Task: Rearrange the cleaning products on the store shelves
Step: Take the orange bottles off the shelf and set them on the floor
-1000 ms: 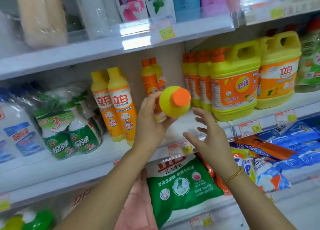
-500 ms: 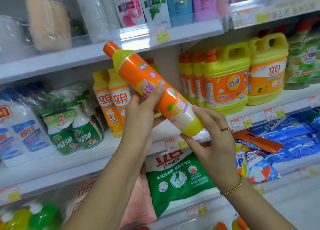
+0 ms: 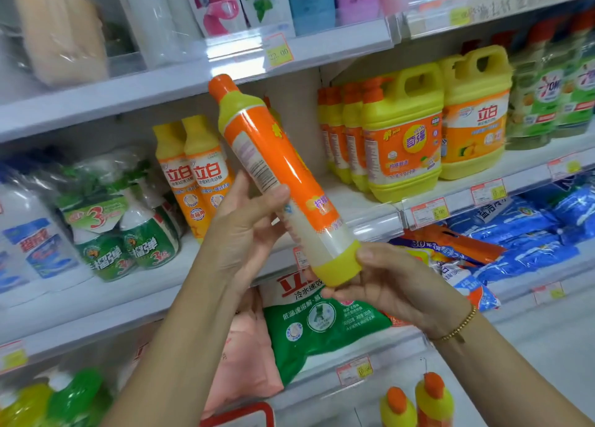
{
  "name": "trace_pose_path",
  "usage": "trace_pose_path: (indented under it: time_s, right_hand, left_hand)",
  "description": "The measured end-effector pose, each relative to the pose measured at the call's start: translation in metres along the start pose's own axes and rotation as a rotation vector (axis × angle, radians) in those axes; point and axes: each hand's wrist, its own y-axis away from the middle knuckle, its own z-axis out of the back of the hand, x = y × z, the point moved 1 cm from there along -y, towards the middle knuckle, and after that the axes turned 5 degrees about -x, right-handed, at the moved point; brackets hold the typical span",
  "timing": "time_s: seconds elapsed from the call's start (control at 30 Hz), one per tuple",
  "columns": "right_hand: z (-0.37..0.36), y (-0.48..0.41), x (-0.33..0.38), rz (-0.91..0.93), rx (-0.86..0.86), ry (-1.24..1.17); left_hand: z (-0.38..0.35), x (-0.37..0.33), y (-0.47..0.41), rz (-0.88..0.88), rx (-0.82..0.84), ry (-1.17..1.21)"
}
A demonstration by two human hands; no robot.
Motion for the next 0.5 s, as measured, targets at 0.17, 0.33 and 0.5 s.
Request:
trace_pose_path:
  time_s: [0.17, 0.33, 0.5]
  right_hand:
    - [-0.023, -0.002, 0.007, 0.247, -0.332, 0.953]
    - [-0.043, 0.004, 0.008, 0.382, -0.617, 1.451]
    - [-0.040, 0.014, 0.015, -0.086, -0.243, 0.569]
  left_hand:
    - [-0.013, 0.010, 0.009, -0.078, -0.309, -0.204]
    - [-0.020, 0.008, 0.017, -0.011, -0.300, -0.372]
    - [-0.001, -0.012, 0.005, 0.223, -0.163, -0.257]
